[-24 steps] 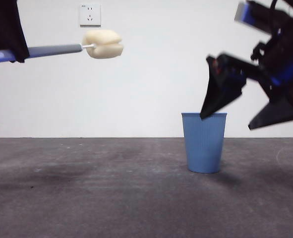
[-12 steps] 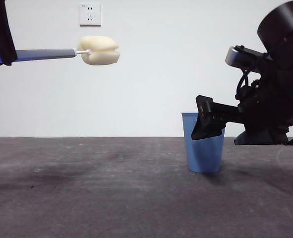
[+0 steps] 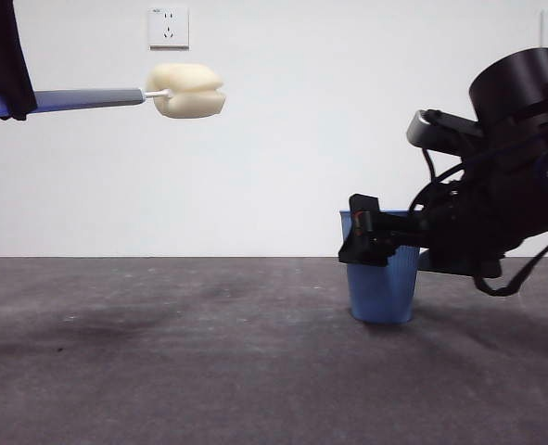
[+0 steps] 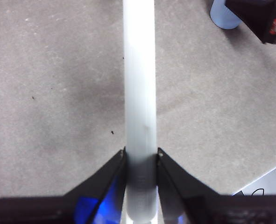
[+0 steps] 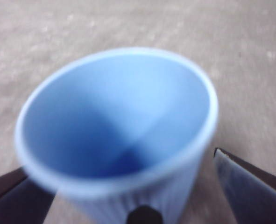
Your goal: Pick up the cup brush,pick up the cup,insert the brush into the cup,clean the cup,put the cup brush back,put the cup back to the fixed position on the table
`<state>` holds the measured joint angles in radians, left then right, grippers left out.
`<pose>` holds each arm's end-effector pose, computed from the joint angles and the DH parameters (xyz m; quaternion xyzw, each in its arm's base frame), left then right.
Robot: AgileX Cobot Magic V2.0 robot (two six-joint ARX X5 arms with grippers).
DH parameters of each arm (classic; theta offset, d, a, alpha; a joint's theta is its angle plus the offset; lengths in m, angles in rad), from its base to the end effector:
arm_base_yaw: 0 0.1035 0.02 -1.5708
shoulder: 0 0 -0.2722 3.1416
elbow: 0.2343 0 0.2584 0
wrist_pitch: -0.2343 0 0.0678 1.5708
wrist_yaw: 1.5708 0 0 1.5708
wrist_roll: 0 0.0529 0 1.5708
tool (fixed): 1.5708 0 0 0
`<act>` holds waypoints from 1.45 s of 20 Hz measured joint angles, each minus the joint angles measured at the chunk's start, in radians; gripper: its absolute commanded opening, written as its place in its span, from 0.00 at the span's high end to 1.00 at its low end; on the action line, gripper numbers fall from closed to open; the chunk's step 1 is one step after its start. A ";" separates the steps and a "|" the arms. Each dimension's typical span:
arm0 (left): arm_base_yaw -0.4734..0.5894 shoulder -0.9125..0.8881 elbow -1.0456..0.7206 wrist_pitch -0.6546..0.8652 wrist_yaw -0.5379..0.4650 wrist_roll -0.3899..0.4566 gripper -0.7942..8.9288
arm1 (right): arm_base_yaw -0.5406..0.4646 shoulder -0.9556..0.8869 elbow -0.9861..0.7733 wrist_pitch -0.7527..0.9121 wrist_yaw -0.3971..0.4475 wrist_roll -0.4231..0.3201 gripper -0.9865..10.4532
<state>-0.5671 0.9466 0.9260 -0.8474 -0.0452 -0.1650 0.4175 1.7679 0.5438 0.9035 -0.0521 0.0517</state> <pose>0.1627 -0.1008 0.2871 0.0541 0.4189 -0.2002 0.8840 0.3002 0.1362 0.1164 -0.0042 0.1628 0.2255 0.9605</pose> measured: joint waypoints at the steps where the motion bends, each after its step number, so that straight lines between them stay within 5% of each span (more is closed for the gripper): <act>1: 0.000 0.000 0.000 0.000 0.000 0.000 0.93 | 0.000 0.010 0.011 0.003 0.000 0.000 0.56; 6: 0.000 0.000 0.000 0.000 0.000 0.000 0.93 | 0.001 0.012 0.015 0.004 -0.001 -0.014 0.93; 13: 0.000 0.000 0.000 -0.035 0.000 0.062 0.93 | 0.038 -0.136 0.015 -0.191 0.005 -0.060 0.93; 17: 0.000 0.000 0.000 -0.062 0.000 0.195 0.93 | 0.102 -0.339 0.050 -0.529 0.103 -0.212 0.93; 23: -0.003 0.034 0.000 -0.137 0.081 0.420 0.93 | 0.239 -0.449 0.182 -1.053 0.372 -0.531 0.93; 29: -0.046 0.099 0.000 -0.165 0.101 0.501 0.93 | 0.344 -0.449 0.248 -1.159 0.545 -0.833 0.93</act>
<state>-0.6132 1.0454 0.9257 -1.0126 0.0563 0.3359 0.7620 1.3186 0.7914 -0.2558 0.4927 -0.7815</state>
